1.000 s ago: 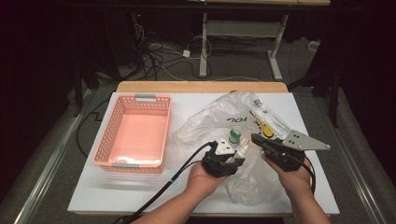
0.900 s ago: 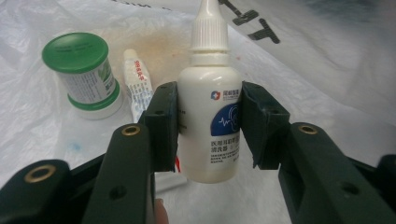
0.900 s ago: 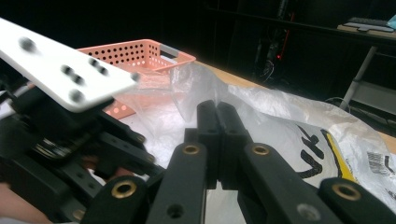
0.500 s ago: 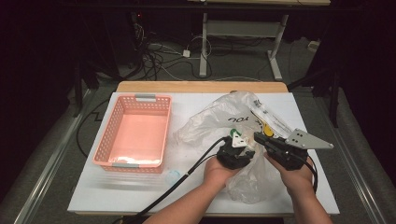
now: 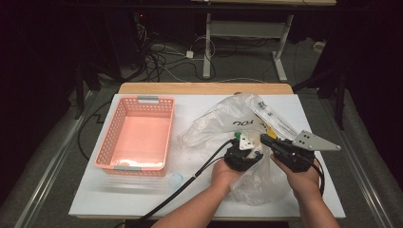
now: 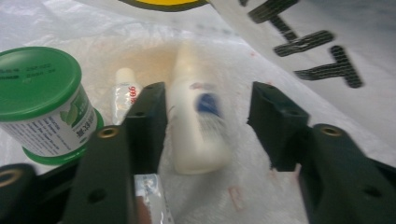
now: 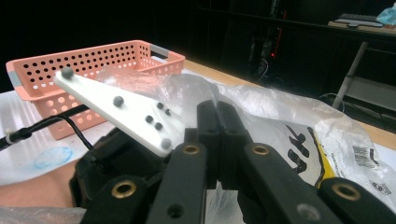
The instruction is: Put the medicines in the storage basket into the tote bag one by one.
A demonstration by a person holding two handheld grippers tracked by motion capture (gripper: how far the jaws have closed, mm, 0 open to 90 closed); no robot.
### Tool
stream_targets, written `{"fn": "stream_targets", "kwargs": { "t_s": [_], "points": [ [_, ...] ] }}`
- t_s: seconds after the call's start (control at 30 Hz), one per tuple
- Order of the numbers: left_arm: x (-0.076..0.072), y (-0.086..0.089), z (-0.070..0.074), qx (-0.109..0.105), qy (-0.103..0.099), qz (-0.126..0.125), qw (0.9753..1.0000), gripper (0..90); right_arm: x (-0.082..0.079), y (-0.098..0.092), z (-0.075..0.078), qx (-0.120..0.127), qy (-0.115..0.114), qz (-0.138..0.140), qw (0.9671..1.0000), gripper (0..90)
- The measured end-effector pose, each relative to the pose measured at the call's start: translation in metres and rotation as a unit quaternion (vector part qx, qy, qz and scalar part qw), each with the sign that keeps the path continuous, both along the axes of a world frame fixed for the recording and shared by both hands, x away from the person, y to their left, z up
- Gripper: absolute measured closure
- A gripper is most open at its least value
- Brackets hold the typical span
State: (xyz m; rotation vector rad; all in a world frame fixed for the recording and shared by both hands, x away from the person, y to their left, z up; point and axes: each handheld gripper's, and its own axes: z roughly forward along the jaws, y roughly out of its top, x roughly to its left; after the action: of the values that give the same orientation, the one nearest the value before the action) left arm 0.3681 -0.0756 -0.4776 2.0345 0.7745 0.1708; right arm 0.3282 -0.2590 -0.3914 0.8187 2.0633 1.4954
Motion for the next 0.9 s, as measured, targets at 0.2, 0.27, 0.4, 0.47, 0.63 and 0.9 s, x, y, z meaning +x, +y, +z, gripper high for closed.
{"fn": "stream_targets", "kwargs": {
  "t_s": [0.2,0.27,0.4,0.47,0.63,0.9],
  "points": [
    [-0.010,0.017,0.003,-0.007,0.000,-0.018,0.9998,38.4,-0.001,-0.001,0.000,-0.001,0.001,-0.002,1.0000,90.0],
    [-0.016,0.025,0.004,-0.012,0.000,-0.021,0.9997,38.4,-0.001,-0.002,0.001,-0.002,-0.001,-0.002,1.0000,90.0],
    [-0.026,0.042,0.007,-0.016,-0.005,-0.025,0.9996,38.2,-0.002,-0.001,0.002,-0.003,-0.003,-0.003,1.0000,90.0],
    [-0.032,0.051,0.009,-0.015,-0.008,-0.030,0.9994,36.1,-0.002,-0.001,0.002,-0.004,-0.003,-0.002,1.0000,90.0],
    [-0.046,0.072,0.011,-0.014,-0.009,-0.033,0.9993,28.1,-0.003,-0.001,0.001,-0.005,-0.002,-0.004,1.0000,90.0],
    [-0.063,0.106,0.018,-0.017,0.006,-0.031,0.9994,14.4,-0.004,-0.003,0.001,-0.007,-0.002,-0.008,0.9999,90.0]
  ]
}}
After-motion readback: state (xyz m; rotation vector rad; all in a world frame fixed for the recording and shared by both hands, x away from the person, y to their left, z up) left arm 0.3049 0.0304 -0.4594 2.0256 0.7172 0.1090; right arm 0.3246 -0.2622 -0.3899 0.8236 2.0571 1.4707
